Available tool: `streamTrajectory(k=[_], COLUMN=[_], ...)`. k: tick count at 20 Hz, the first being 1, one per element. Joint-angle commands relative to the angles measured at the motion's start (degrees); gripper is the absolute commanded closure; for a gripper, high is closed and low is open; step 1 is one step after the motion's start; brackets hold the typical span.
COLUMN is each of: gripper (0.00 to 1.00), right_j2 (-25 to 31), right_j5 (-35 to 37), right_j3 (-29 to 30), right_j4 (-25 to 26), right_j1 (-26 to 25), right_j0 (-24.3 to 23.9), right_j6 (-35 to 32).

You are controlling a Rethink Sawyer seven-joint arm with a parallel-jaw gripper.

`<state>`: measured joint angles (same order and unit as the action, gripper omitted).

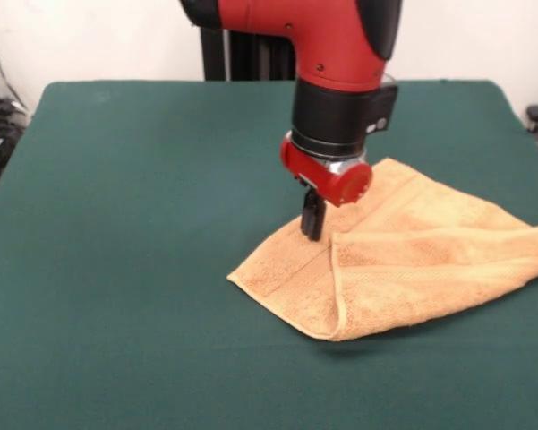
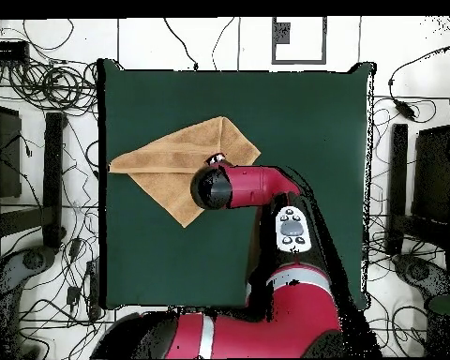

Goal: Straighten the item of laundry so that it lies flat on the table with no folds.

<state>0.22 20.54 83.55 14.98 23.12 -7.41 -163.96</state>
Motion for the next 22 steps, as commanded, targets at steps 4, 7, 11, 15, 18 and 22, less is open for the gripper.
streamTrajectory(k=[4, 7, 11, 15, 18, 22], gripper=[1.0, 1.0, 1.0, 1.0, 1.0, 1.0], right_j2=[5.66, 5.31, 5.51, 5.54, 5.78, 5.73], right_j5=[6.22, 6.53, 6.68, 6.53, 6.05, 5.68], right_j3=[-0.59, -0.86, -0.96, -0.71, -0.52, 0.12], right_j4=[-0.32, -0.46, -0.6, -0.59, -0.36, 0.11], right_j1=[-2.75, -2.82, -2.69, -2.65, -2.66, -2.53], right_j0=[4.06, 4.45, 4.29, 4.27, 3.83, 3.2], right_j6=[3.51, 3.35, 3.66, 3.62, 3.96, 4.46])
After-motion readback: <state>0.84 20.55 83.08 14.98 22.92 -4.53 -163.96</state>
